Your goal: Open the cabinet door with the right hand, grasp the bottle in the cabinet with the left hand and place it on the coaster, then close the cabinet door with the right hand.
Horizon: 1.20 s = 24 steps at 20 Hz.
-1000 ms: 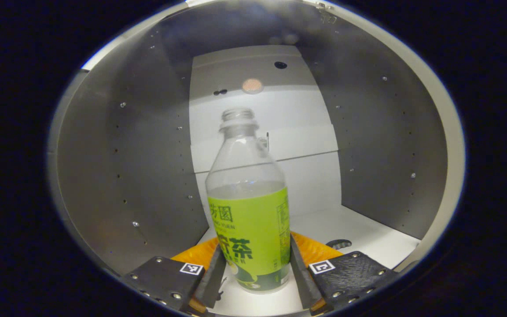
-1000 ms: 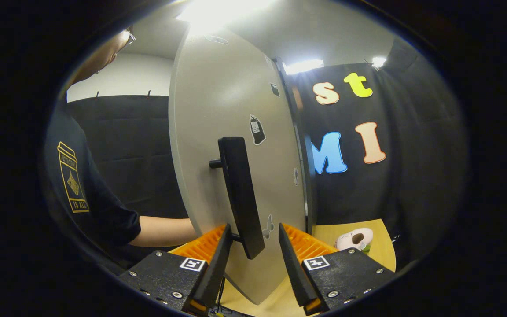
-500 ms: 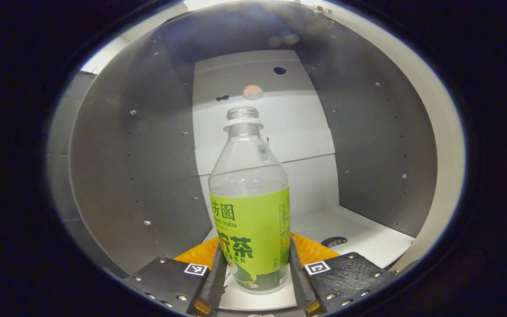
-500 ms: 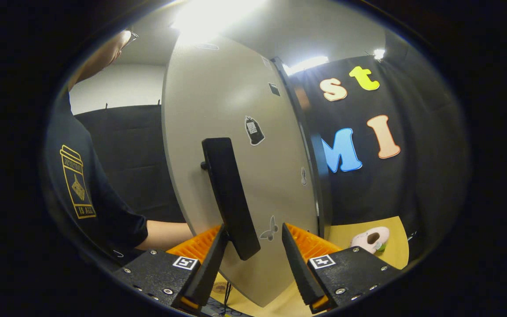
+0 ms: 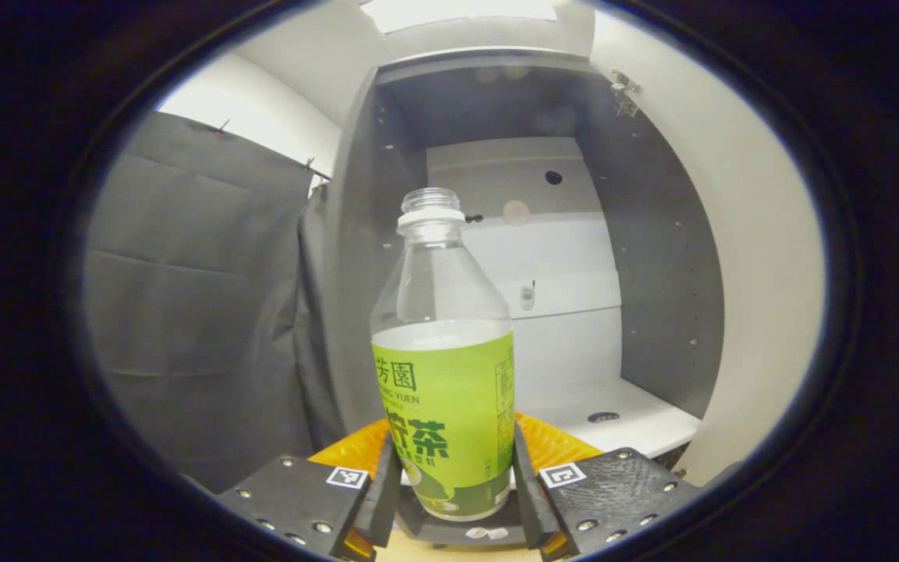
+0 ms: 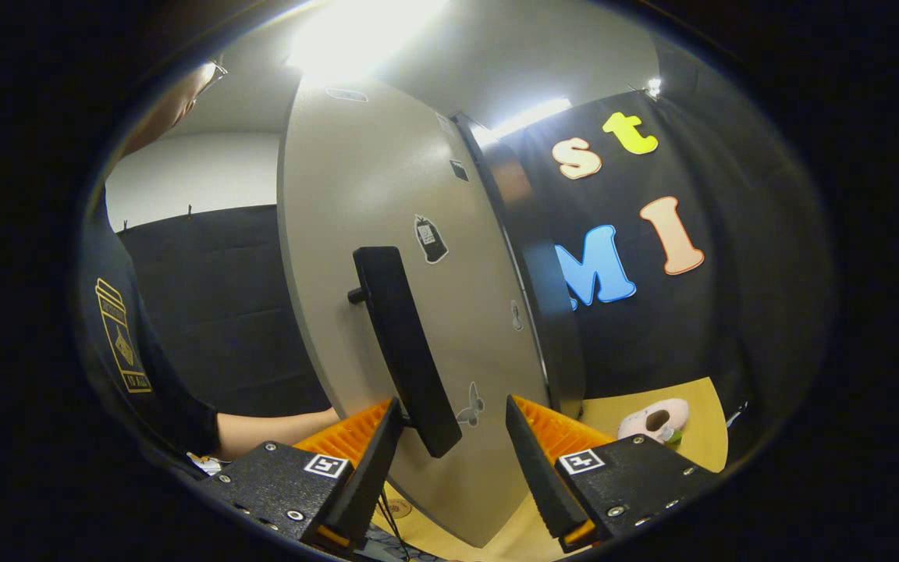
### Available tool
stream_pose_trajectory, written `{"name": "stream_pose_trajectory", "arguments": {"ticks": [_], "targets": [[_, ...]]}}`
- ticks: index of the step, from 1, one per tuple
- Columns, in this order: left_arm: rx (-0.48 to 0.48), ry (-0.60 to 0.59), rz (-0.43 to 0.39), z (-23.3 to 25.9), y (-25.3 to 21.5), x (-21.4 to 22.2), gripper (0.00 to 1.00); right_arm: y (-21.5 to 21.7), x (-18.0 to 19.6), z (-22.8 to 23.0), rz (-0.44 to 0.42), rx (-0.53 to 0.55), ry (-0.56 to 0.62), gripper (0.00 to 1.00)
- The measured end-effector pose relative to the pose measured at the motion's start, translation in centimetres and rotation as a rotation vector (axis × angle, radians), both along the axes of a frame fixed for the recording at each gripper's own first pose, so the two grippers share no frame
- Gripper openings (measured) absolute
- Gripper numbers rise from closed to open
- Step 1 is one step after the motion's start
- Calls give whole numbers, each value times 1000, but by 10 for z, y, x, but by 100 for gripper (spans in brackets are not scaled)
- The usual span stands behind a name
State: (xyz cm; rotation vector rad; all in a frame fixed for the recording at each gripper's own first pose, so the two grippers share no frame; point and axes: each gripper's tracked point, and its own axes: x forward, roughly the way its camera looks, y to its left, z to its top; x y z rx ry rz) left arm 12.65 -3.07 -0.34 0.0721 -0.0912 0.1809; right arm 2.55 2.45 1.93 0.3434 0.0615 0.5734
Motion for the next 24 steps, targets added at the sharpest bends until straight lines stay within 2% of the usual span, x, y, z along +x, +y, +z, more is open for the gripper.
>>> {"name": "stream_pose_trajectory", "arguments": {"ticks": [2, 3, 5, 6, 7, 8, 10, 11, 12, 13, 15, 16, 20, 21, 22, 23, 24], "targets": [[19, 9, 28, -7, 7, -30, 64, 3, -1, 0, -9, -4, -6, 84], [31, 8, 41, -11, 12, -47, 60, 4, -2, -1, -12, -7, -12, 84], [55, 6, 54, -23, 20, -79, 68, 7, -4, -2, -28, -7, -28, 85], [66, 9, 61, -29, 24, -93, 69, 6, -3, -2, -53, -8, -30, 86], [78, 14, 72, -38, 29, -108, 60, 0, -3, -4, -92, 15, -32, 86], [84, 17, 78, -46, 31, -124, 64, -1, -3, -7, -119, 31, -23, 89], [82, 20, 97, -60, 39, -151, 64, -5, -4, -8, -181, 58, -6, 95], [77, 17, 96, -68, 38, -164, 69, -7, -5, -10, -214, 59, -2, 95], [83, 20, 113, -77, 42, -176, 64, -9, -6, -12, -251, 55, 12, 96], [90, 18, 120, -90, 44, -188, 64, -11, -8, -14, -294, 48, 17, 96], [114, 3, 120, -113, 40, -206, 60, -23, -13, -20, -410, -25, 3, 97], [134, -5, 119, -124, 37, -212, 63, -27, -18, -26, -455, -79, -19, 96], [200, 2, 122, -186, 30, -232, 69, -28, -26, -61, -527, -248, -5, 98], [197, 25, 131, -205, 33, -238, 64, -28, -26, -71, -536, -266, 18, 98], [175, 57, 127, -226, 35, -241, 64, -30, -25, -83, -555, -267, 54, 97], [151, 85, 126, -245, 36, -244, 69, -29, -25, -96, -565, -246, 87, 98], [129, 96, 129, -258, 36, -248, 60, -24, -22, -108, -564, -230, 114, 98]]}}
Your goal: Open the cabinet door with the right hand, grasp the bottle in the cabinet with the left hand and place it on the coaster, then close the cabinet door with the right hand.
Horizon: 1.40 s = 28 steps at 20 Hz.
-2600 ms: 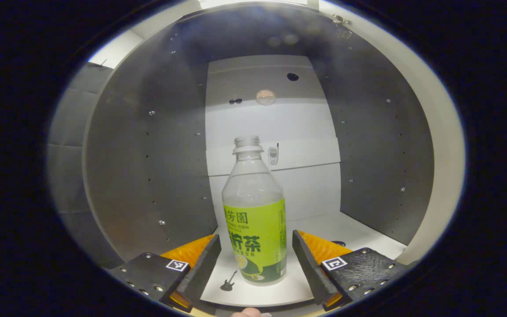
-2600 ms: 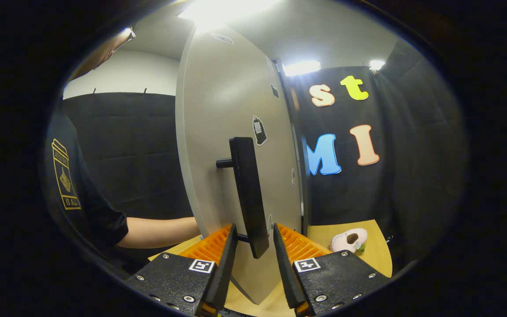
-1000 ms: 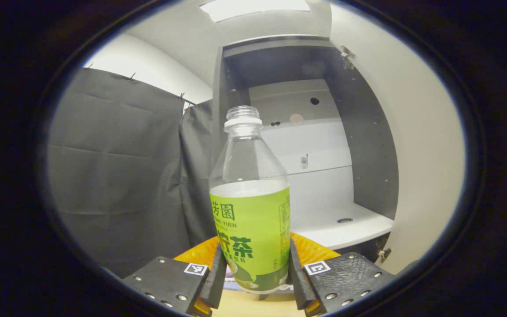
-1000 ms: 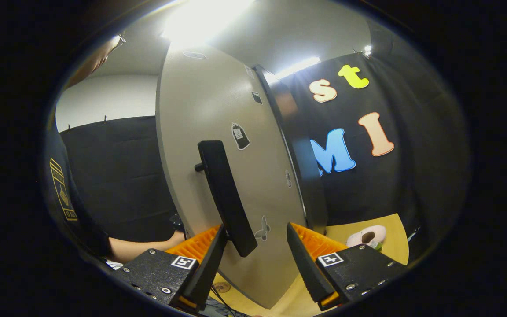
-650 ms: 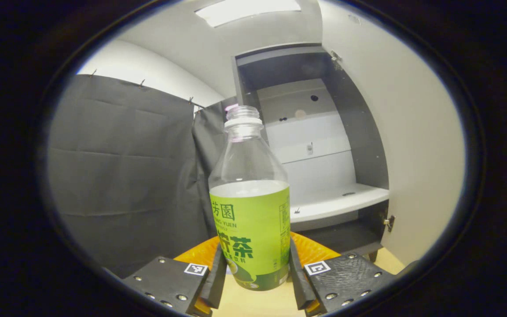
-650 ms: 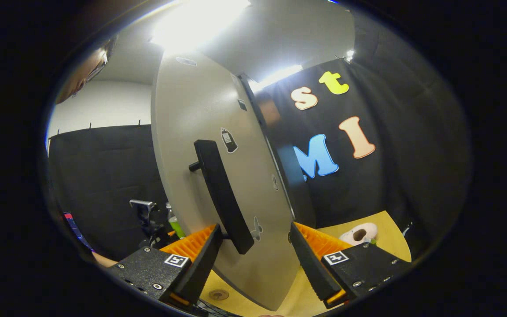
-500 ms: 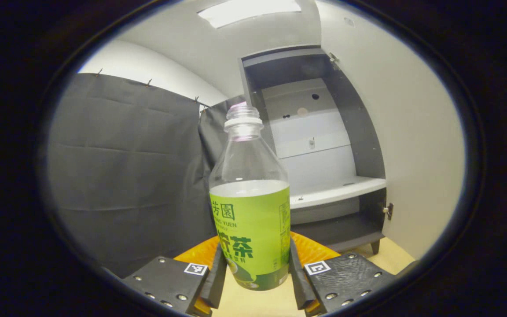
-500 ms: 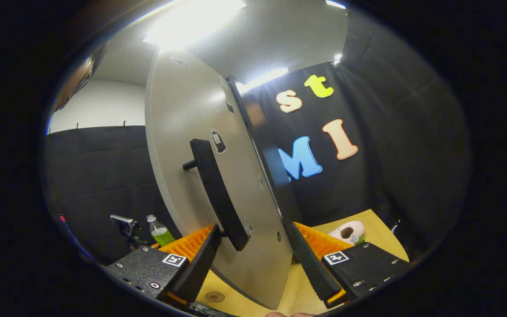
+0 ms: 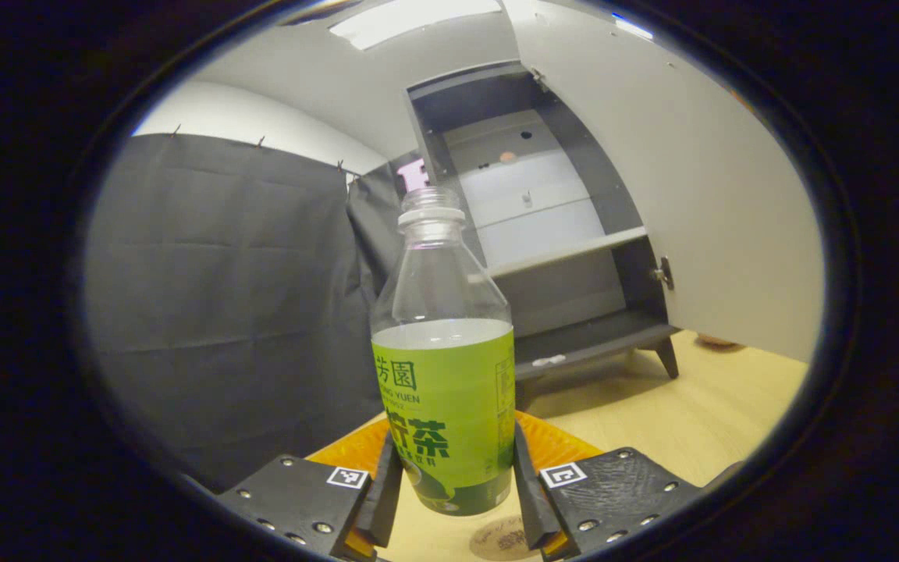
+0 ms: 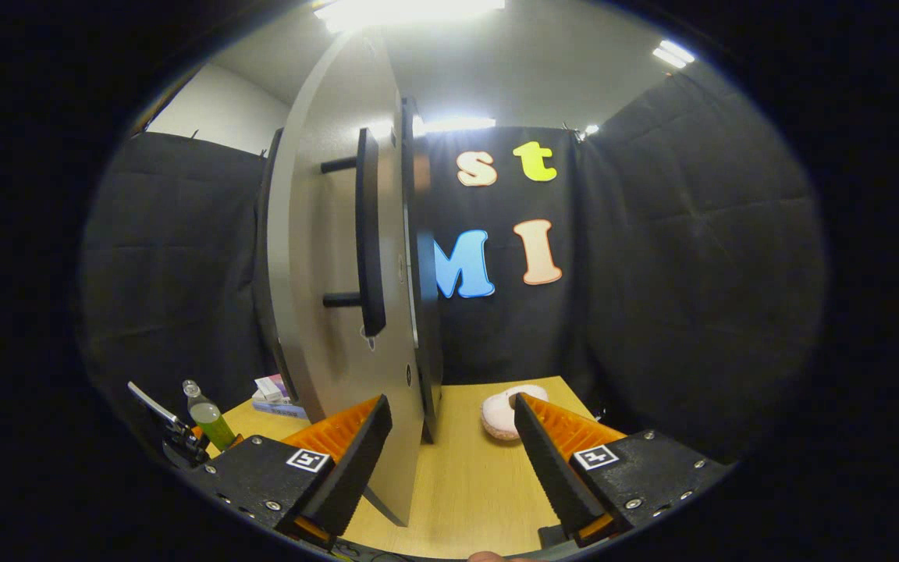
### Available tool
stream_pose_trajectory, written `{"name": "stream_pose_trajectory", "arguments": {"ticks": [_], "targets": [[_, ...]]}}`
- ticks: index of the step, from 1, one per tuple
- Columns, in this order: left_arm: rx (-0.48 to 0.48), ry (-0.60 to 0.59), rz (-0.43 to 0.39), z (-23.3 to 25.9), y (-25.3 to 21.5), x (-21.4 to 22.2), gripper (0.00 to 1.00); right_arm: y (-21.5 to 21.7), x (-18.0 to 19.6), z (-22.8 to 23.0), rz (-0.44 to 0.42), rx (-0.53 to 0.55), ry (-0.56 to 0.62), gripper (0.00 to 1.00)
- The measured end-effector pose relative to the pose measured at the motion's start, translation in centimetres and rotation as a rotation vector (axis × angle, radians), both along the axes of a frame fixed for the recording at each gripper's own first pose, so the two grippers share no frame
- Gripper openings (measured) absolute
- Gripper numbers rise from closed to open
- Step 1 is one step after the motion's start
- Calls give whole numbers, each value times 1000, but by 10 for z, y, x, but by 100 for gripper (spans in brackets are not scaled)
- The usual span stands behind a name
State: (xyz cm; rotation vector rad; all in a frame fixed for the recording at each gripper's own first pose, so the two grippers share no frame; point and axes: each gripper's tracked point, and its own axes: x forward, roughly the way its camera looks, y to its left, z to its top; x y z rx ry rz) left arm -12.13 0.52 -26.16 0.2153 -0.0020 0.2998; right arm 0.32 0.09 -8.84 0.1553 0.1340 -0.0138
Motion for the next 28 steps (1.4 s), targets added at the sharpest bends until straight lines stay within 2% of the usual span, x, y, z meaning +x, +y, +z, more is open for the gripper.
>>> {"name": "stream_pose_trajectory", "arguments": {"ticks": [1, 4, 6, 7, 8, 11, 13, 15, 16, 17, 19, 21, 23, 26, 28], "targets": [[-20, -3, -3, -8, -3, -2, 60, 2, 2, -19, -10, 3, 40, 98], [-52, -5, -19, -40, -11, -3, 69, -8, -8, -66, -63, -10, 157, 95], [-75, -11, -39, -58, -18, -2, 69, -15, -12, -89, -84, -7, 209, 97], [-81, -20, -40, -65, -20, -1, 64, -22, -15, -100, -103, -20, 243, 97], [-90, -20, -36, -73, -19, -2, 65, -26, -16, -107, -114, -22, 266, 97], [-117, 1, -27, -98, -23, -2, 65, -26, -19, -125, -104, -47, 340, 96], [-109, -3, -13, -103, -22, -6, 69, -25, -20, -118, -79, -80, 323, 97], [-82, -10, -22, -102, -26, -5, 67, -21, -20, -114, -54, -93, 306, 96], [-77, 3, -28, -105, -28, -4, 75, -18, -18, -120, -44, -83, 317, 96], [-86, 15, -34, -108, -30, -3, 75, -15, -18, -124, -37, -68, 331, 96], [-90, 6, -33, -104, -28, -4, 86, -14, -19, -127, -36, -40, 344, 96], [-60, 0, -43, -97, -31, -7, 89, -16, -19, -131, -38, -46, 348, 96], [-55, -14, -62, -90, -34, -6, 89, -17, -19, -138, -40, -38, 364, 96], [-59, -30, -60, -78, -33, -14, 83, -15, -19, -139, -36, -20, 369, 96], [-63, -38, -49, -70, -31, -18, 89, -13, -19, -139, -25, -24, 369, 96]]}}
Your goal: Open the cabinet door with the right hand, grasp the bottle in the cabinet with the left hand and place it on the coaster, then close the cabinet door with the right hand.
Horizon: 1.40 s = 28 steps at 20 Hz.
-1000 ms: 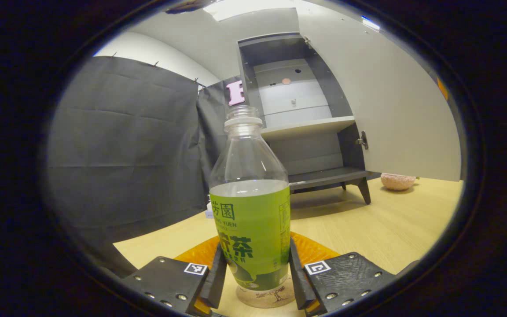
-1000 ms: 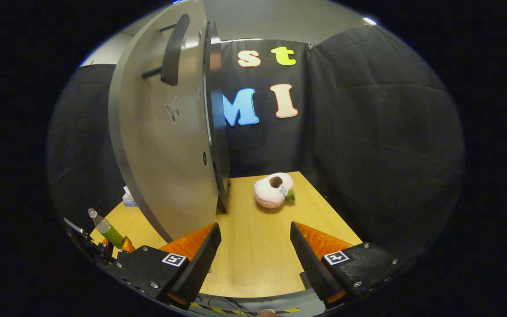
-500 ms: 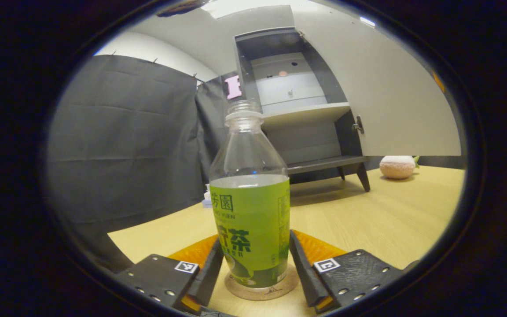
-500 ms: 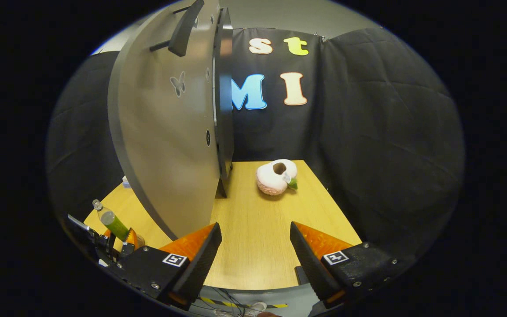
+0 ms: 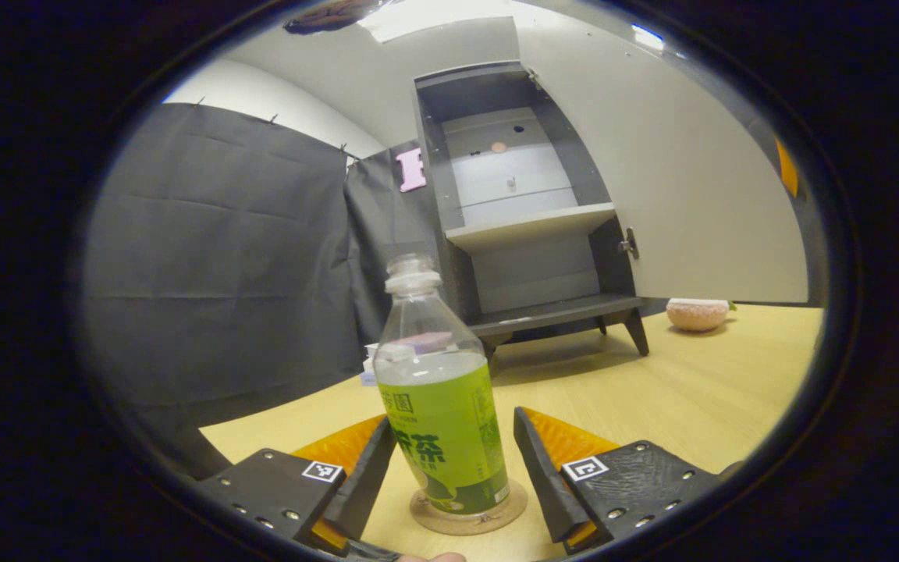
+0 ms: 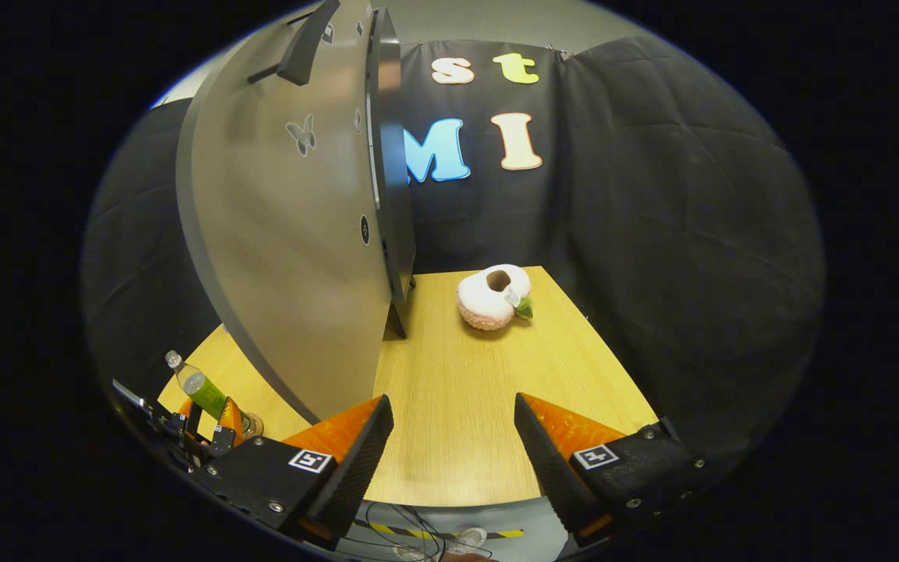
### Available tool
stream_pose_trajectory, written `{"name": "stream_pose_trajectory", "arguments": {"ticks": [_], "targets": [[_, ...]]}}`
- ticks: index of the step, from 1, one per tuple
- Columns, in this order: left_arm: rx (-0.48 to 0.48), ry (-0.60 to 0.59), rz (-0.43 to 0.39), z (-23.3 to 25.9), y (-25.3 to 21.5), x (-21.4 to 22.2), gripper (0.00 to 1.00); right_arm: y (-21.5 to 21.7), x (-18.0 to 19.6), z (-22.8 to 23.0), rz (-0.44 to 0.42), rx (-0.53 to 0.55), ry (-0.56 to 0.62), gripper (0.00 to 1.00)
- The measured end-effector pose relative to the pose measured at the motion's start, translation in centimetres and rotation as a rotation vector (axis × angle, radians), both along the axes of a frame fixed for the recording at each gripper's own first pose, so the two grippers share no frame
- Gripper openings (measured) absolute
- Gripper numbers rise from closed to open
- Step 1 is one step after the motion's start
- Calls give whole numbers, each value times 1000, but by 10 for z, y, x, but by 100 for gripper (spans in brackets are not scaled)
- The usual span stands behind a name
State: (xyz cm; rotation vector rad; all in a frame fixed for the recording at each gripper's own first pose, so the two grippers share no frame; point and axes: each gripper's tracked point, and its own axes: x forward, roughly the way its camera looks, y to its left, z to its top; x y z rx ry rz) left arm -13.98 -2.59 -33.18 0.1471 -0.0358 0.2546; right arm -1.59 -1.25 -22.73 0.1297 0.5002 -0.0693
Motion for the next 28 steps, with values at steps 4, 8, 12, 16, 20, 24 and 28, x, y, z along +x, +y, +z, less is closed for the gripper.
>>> {"name": "stream_pose_trajectory", "arguments": {"ticks": [4, 8, 12, 16, 20, 24, 28], "targets": [[-23, -4, 7, 25, 5, -14, 89, -5, 3, 16, -13, 12, -39, 96], [-40, -50, -25, 81, -3, -34, 86, -6, 6, 32, -37, 36, -72, 96], [46, -100, -54, 152, -9, -48, 89, 2, 8, 45, -39, 77, -73, 96], [7, -127, -113, 211, -29, -47, 84, -6, 13, 74, -62, 116, -135, 95], [-44, -124, -144, 257, -41, -36, 89, -31, 24, 111, -98, 102, -201, 95], [19, -101, -131, 301, -55, -25, 82, -40, 49, 161, -38, 48, -298, 94], [6, -48, -159, 322, -75, 4, 86, -37, 66, 217, 55, 24, -437, 89]]}}
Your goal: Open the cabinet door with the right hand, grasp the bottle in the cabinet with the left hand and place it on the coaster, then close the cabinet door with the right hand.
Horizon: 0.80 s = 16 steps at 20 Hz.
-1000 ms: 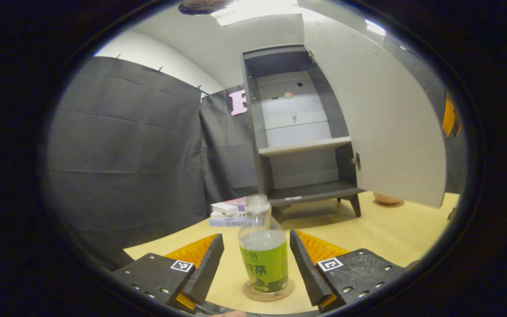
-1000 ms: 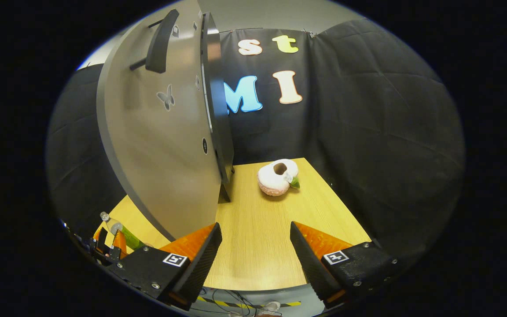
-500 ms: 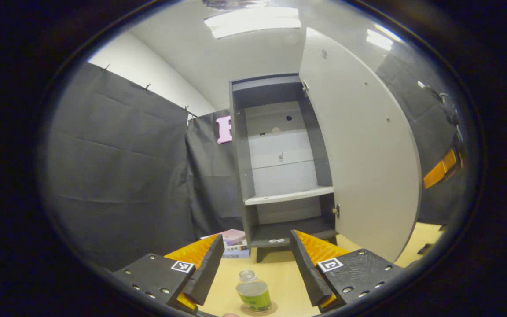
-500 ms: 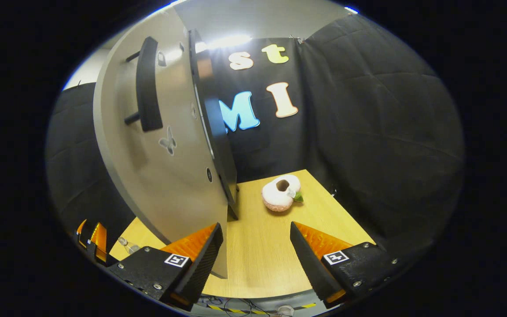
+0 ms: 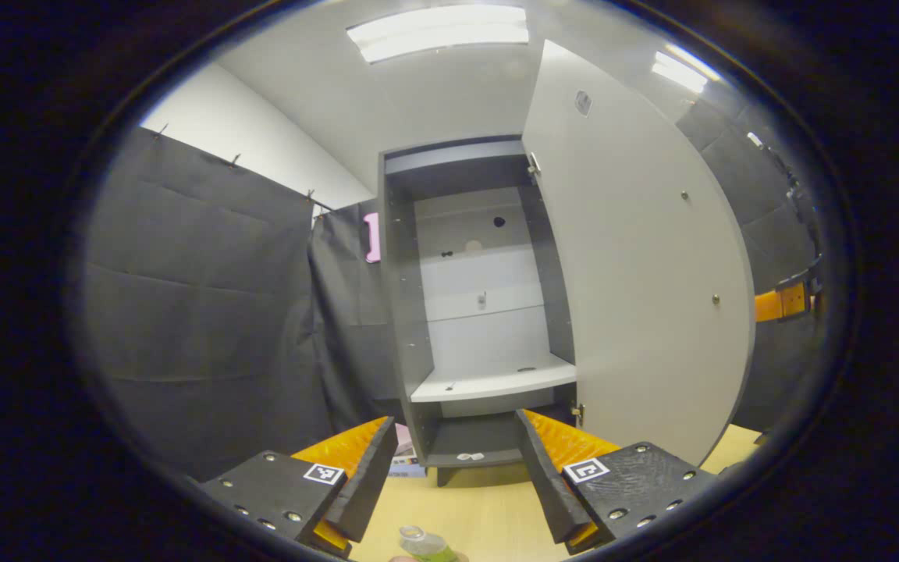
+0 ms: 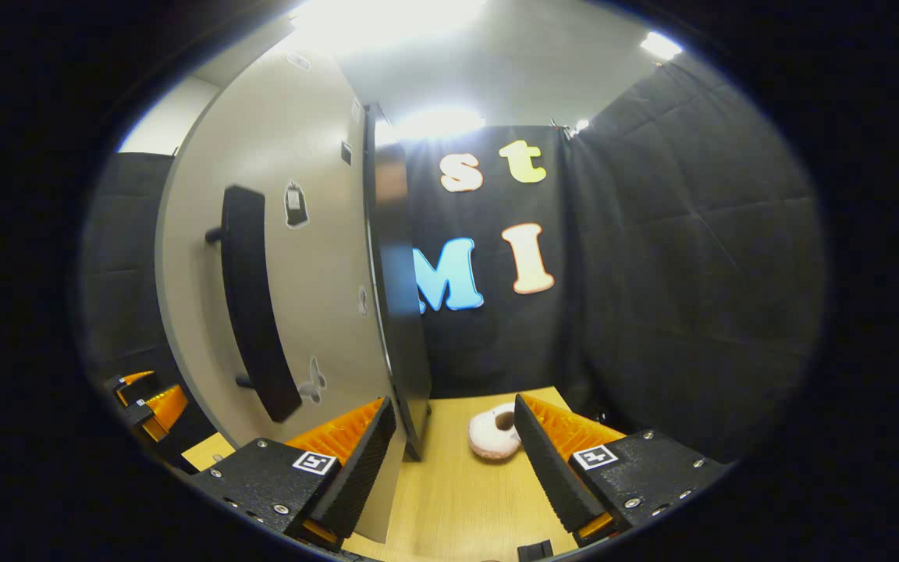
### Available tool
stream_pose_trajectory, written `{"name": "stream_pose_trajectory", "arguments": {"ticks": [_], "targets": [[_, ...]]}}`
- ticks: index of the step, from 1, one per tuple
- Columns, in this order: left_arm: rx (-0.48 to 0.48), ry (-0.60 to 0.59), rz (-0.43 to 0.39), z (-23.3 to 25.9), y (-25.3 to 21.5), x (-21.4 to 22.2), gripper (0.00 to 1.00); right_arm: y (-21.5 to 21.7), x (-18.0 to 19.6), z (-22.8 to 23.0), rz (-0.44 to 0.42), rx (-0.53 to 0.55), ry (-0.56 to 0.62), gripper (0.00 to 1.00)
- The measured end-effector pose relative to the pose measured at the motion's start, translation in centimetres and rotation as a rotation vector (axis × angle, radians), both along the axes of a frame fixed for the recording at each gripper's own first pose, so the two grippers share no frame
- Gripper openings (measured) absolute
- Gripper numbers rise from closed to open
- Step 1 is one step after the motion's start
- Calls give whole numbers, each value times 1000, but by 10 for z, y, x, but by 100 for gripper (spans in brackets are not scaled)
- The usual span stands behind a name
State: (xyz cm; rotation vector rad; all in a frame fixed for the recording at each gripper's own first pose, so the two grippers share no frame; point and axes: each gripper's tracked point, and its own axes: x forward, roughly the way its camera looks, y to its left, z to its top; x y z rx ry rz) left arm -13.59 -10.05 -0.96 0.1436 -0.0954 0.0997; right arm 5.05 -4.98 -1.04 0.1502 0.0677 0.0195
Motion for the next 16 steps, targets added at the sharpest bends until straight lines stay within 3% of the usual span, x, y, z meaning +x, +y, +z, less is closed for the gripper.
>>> {"name": "stream_pose_trajectory", "arguments": {"ticks": [1, 3, 4, 5, 7, 9, 13, 14, 16], "targets": [[21, 13, 17, 4, 4, 4, 90, 4, 3, 8, 35, -2, -19, 94], [61, 42, 55, 8, 5, 12, 86, 13, 5, 18, 103, 3, -42, 94], [77, 59, 60, 9, 3, 15, 90, 13, 3, 21, 125, 10, -51, 89], [92, 74, 63, 8, 0, 17, 86, 13, 2, 22, 143, 16, -54, 89], [117, 93, 92, 13, 3, 17, 90, 14, 2, 21, 168, 21, -47, 89], [108, 100, 72, 15, -2, 19, 91, 18, 0, 21, 187, 32, -27, 94], [50, 112, 4, 16, 1, 34, 91, 33, -8, 33, 173, -22, -31, 94], [41, 106, -6, 19, 7, 39, 91, 33, -7, 35, 147, -52, -41, 89], [18, 115, -30, 19, 17, 46, 91, 32, -11, 32, 105, -66, -29, 93]]}}
